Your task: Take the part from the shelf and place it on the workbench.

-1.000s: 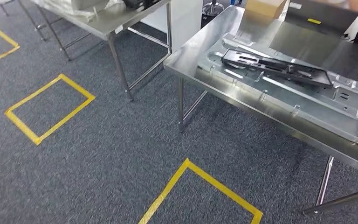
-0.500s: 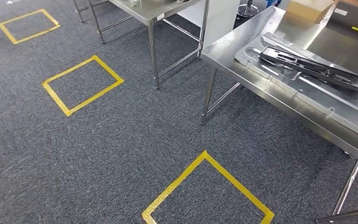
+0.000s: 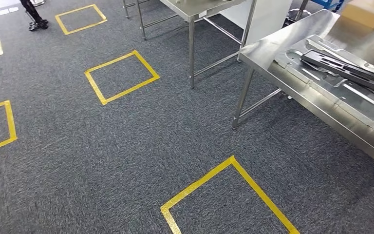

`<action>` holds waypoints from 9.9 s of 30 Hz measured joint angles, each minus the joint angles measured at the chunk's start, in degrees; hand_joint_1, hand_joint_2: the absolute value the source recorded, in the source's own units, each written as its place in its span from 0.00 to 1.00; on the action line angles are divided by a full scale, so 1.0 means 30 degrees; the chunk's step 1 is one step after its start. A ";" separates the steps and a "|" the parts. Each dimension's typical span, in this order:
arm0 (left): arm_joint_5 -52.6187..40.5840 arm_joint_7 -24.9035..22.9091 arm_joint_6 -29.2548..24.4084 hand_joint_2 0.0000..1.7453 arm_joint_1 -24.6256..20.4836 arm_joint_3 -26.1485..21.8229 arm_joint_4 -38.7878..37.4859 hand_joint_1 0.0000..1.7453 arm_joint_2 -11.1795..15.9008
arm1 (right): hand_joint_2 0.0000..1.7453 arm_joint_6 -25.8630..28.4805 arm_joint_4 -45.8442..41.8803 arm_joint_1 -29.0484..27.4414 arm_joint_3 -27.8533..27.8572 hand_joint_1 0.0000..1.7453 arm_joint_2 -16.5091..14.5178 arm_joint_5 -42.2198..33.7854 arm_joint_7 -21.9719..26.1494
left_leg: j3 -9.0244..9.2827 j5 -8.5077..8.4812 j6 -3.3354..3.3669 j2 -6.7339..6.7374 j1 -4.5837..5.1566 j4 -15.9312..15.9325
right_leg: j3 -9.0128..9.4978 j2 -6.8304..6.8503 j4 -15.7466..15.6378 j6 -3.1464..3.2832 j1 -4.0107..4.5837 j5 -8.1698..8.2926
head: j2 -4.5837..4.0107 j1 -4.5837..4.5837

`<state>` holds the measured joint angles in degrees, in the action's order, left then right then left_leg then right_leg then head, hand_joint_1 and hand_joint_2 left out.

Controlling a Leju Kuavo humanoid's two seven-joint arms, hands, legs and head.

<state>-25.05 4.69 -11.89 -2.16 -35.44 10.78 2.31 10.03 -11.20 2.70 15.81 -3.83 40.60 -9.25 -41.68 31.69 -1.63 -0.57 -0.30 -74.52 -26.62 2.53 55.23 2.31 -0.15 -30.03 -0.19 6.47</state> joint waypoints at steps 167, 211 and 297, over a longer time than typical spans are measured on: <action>0.0481 0.6484 0.0428 0.00 0.1160 -0.1916 -0.0167 0.00 -0.3603 | 0.00 -0.0579 0.0517 -0.0639 0.3421 0.00 -0.0922 -0.2226 0.1916 | 0.3704 -0.1822 0.1002 0.0261 -0.0002 0.5931 | -0.1879 -0.0322 0.3694 -0.0916 -0.0223 -0.1612 | 0.0000 -0.0013; -0.0084 0.5308 -0.0022 0.00 0.0389 -0.1887 -0.0162 0.00 -0.3561 | 0.00 -0.0608 0.0526 -0.0624 0.4195 0.00 -0.1224 -0.2554 0.1714 | 0.4368 -0.0480 0.0142 -0.0005 0.0019 0.4411 | -0.1934 -0.0765 0.1443 -0.0245 -0.0344 0.0800 | 0.0002 -0.0009; 0.0013 0.3962 -0.1220 0.00 0.0475 -0.1976 -0.0182 0.00 -0.3767 | 0.00 -0.1169 0.0570 -0.0586 0.4522 0.00 -0.1539 -0.2084 0.1552 | 0.3439 -0.1317 0.1091 0.0016 0.0182 0.5094 | -0.2406 -0.0907 0.2519 -0.1032 -0.0163 0.0697 | 0.0002 -0.0005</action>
<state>-25.01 16.57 -15.55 -0.74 -41.36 10.23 -8.99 6.52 -9.49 0.94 29.38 -8.45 34.35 -4.59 -31.36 27.73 1.64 -0.52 0.24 -59.24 -33.83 -0.19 62.78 -0.78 -0.64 -27.93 -0.18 6.45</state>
